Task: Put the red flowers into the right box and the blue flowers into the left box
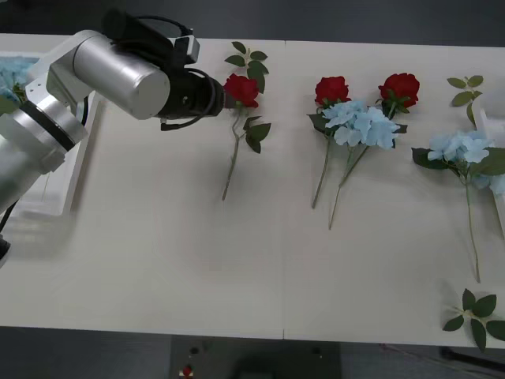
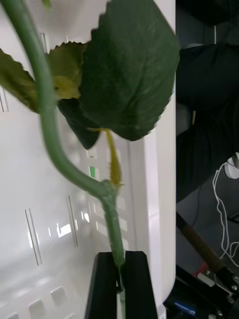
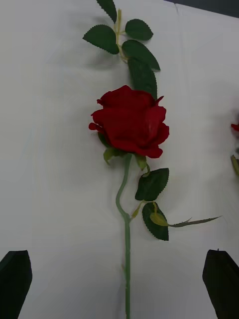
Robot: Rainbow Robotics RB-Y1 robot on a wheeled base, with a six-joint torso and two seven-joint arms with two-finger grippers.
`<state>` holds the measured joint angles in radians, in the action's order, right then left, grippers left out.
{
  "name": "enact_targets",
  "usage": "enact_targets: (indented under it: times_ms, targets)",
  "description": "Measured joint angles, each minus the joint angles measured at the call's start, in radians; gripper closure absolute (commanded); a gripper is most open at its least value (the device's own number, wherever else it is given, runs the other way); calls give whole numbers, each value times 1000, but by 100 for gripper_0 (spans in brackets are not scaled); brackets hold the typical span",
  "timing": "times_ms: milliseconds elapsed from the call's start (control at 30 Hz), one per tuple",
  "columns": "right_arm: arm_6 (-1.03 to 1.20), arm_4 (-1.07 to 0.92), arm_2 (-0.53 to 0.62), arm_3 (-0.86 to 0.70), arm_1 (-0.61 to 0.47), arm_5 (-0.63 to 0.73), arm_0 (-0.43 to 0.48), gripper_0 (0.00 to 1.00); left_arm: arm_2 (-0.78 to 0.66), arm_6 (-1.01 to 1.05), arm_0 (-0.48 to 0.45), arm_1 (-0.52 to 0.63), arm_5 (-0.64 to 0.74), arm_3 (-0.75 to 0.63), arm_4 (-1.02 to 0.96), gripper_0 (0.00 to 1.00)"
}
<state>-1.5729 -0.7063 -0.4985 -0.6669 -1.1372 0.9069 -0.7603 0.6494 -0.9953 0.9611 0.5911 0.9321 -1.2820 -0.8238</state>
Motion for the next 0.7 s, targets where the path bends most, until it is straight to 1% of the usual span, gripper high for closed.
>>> enact_targets:
  times_ms: [33, 67, 100, 233, 333, 433, 533, 700]
  targets:
    - [0, 0, 0, 14, 6, -10, 0, 26, 18, 17, 13, -11, 0, 14, 28, 0]
    - [0, 1, 0, 21, 10, -16, 0, 17, 32, 31, 22, -24, 0, 24, 56, 0]
    - [0, 4, 0, 24, 11, -18, 0, 14, 40, 45, 28, -37, 0, 34, 81, 0]
    - [0, 5, 0, 23, 11, -18, 0, 14, 48, 67, 35, -85, -4, 76, 113, 0]
    - [0, -32, 5, 19, 11, -18, 0, 13, 48, 67, 35, -111, -36, 111, 143, 0]
    - [0, -96, 40, -1, 11, -2, 0, 14, 48, 67, 35, -142, -68, 160, 189, 0]
    - [0, -149, 95, -57, 9, 83, 0, 14, 48, 67, 35, -184, -95, 225, 238, 0]
    - [0, -254, 157, -232, -32, 280, 0, 14, 48, 67, 35, -246, -156, 327, 299, 0]
